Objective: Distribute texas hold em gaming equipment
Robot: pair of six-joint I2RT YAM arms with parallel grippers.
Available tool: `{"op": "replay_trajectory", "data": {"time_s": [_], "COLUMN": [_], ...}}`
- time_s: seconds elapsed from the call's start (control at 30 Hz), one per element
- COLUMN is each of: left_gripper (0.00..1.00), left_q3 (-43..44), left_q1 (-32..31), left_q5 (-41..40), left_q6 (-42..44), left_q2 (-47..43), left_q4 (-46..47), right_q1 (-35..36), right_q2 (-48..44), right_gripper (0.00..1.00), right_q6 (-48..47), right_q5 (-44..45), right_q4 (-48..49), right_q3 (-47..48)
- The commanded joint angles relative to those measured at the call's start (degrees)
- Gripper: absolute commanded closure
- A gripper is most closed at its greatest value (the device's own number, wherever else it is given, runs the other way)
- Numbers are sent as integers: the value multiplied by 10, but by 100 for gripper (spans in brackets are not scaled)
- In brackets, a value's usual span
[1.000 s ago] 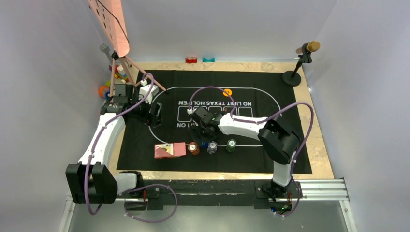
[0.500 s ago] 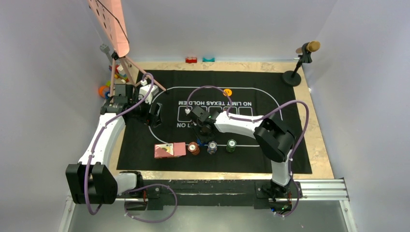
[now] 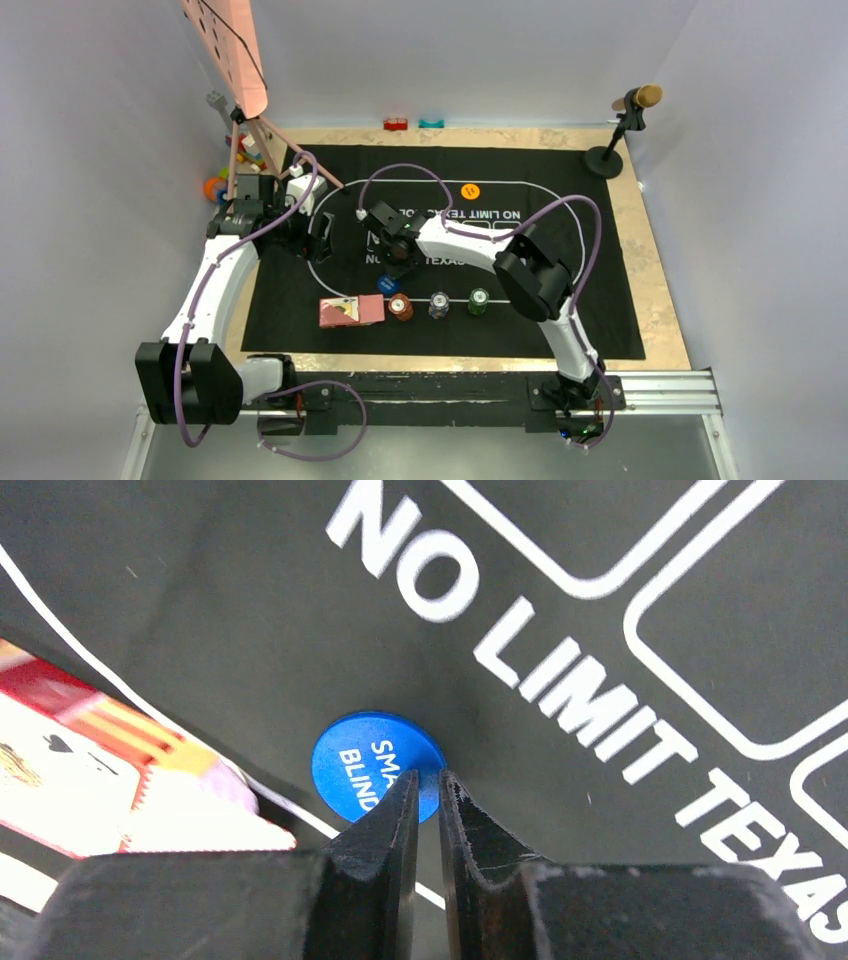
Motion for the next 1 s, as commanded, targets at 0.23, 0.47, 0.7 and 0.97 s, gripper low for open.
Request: {"op": "replay_trajectory", "data": {"time_s": [0.23, 0.47, 0.7, 0.97], "left_gripper": [0, 0, 0, 0], "left_q3": [9, 4, 0, 1], "left_q1": [1, 1, 1, 1], "left_q5": [-4, 3, 3, 13], "left_q6": [12, 17, 30, 40], "left_q2": [-12, -19, -11, -12], "left_q4": [13, 9, -3, -8], "right_q1": [-22, -35, -24, -22], "right_q2": [18, -79, -86, -43], "right_gripper": [68, 54, 73, 80], "right_q6": [-8, 2, 9, 16], "right_q5": [3, -17, -75, -128], "right_q4": [39, 110, 149, 176], "right_q3": [89, -49, -114, -101]}}
